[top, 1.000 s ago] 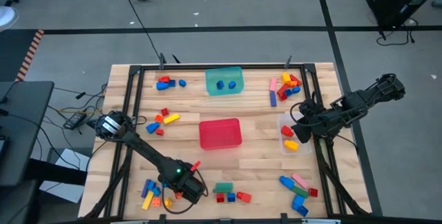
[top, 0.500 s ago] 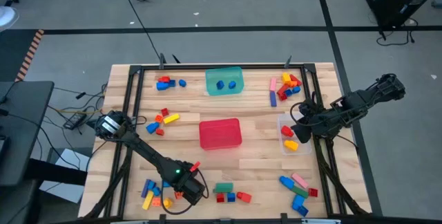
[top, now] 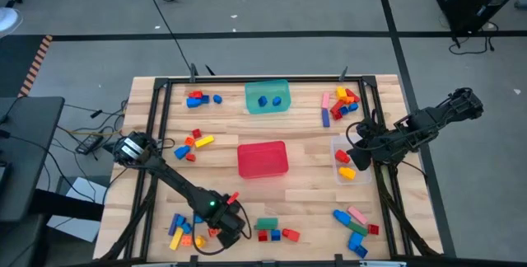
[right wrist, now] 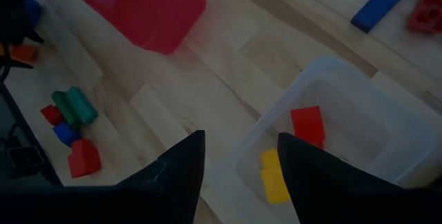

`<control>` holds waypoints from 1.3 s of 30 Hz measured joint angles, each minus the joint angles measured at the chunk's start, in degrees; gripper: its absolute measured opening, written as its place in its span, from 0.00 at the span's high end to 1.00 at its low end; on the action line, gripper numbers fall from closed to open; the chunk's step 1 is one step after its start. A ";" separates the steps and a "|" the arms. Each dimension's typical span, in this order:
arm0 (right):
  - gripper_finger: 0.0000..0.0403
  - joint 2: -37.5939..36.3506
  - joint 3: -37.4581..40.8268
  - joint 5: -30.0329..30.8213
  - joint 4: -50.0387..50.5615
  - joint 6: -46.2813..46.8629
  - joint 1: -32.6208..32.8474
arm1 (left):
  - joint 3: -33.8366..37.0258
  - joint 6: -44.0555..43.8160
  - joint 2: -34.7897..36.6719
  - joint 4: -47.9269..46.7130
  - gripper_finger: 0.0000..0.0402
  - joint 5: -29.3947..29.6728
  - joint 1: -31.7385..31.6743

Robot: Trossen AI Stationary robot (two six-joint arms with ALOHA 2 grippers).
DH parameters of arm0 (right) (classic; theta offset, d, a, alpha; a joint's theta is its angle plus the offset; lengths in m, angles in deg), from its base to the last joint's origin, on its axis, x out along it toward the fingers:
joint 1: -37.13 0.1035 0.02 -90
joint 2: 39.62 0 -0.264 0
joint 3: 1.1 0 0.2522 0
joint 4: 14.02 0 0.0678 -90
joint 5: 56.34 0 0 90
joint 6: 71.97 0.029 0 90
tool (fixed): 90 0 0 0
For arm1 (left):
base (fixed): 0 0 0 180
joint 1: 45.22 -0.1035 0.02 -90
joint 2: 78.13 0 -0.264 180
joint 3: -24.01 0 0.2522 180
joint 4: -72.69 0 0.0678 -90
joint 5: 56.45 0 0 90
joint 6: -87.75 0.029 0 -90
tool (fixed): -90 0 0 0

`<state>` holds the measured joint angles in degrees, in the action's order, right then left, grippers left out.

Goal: Sort blocks by size
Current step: Put the orange 4 stud game piece into the blue bin

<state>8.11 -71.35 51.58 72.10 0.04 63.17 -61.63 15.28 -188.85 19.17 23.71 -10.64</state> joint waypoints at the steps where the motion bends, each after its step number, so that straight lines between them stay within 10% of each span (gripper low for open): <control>1: 0.51 0.00 0.00 0.01 -0.11 0.35 0.00 | 0.00 0.72 0.00 -0.01 0.30 -0.17 0.06; 21: 0.51 11.16 0.00 -5.59 -10.51 -26.32 0.02 | -0.02 15.74 0.02 -2.23 0.30 0.42 4.06; 39: 0.51 18.29 0.00 -8.83 -11.21 -25.49 0.02 | 0.04 18.04 -0.26 -5.65 0.44 4.16 5.87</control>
<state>26.40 -71.35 42.75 60.89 -25.45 63.19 -61.58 33.32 -189.11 13.53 27.87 -4.77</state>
